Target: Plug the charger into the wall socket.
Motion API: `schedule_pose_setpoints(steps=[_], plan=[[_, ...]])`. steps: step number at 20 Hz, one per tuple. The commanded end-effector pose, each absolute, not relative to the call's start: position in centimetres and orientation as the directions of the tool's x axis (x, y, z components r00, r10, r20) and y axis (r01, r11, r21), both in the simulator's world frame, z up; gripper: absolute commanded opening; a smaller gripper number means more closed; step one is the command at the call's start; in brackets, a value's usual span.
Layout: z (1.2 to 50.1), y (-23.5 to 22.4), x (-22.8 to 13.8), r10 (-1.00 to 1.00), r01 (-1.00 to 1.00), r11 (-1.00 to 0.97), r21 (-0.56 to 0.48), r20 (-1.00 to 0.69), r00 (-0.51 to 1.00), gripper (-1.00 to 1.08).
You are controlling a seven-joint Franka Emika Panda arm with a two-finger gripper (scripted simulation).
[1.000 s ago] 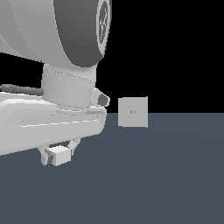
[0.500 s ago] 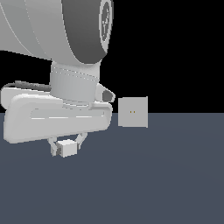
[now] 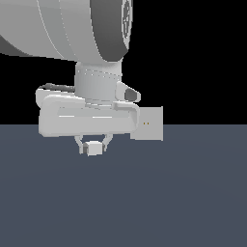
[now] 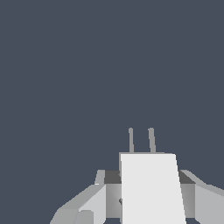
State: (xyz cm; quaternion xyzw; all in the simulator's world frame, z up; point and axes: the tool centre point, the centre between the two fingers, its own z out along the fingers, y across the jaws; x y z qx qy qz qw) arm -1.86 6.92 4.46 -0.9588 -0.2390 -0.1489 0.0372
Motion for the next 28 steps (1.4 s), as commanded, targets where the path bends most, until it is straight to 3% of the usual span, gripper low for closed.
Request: schedule_pose_setpoints(steps=[1, 17, 28], plan=[[5.2, 5.9, -1.0, 0.373, 0.392, -0.920, -0.001, 0.305, 0.876, -1.00], [8.7, -1.6, 1.5, -0.082, -0.086, -0.996, -0.003, 0.305, 0.949, -1.00], [9.9, -4.5, 1.3, -0.252, -0.264, -0.965, -0.001, 0.300, 0.920, -1.00]])
